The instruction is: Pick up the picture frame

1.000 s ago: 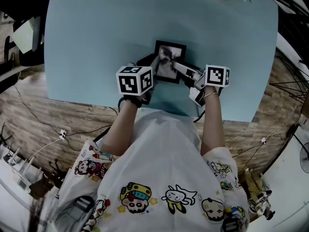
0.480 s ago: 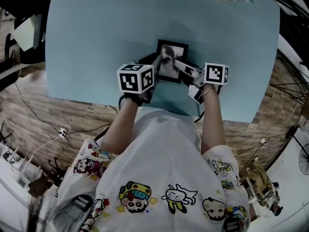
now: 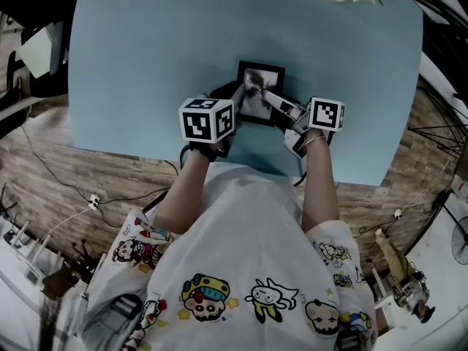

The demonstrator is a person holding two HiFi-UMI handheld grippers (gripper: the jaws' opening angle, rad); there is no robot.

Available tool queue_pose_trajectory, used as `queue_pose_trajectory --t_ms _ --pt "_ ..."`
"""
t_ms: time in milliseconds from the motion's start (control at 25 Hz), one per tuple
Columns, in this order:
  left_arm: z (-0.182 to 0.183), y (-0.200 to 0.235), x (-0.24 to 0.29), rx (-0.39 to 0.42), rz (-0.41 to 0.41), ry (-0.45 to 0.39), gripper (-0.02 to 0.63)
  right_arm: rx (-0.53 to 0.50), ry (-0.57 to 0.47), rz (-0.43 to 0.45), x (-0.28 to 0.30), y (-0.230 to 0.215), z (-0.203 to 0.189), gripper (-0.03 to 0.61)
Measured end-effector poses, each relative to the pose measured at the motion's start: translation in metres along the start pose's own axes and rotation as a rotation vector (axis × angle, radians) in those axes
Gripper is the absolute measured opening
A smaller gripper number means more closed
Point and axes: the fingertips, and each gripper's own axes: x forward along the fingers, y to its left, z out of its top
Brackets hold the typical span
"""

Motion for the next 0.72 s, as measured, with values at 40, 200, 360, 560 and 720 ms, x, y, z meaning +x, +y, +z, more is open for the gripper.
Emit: queue_pose_trajectory --t_ms 40,200,360,560,720 --pt "0.000 0.000 0.000 0.000 0.001 -0.002 0.071 -0.001 0.001 -0.001 0.000 0.000 0.000 0.051" --pt "0.001 0.001 0.001 -0.021 -0.008 -0.007 0.074 -0.006 0.002 -0.009 0.001 -0.001 0.000 0.051" --pt "0.001 0.003 -0.001 -0.044 -0.014 -0.010 0.087 -0.009 -0.002 -0.012 0.000 0.001 0.001 0.050" --pt "0.008 0.005 -0.012 -0.069 -0.031 -0.044 0.123 -0.029 -0.023 0.036 0.001 0.021 0.005 0.044" --pt "0.015 0.001 -0.023 -0.060 -0.036 -0.075 0.123 -0.062 -0.037 0.009 -0.005 0.026 0.008 0.043"
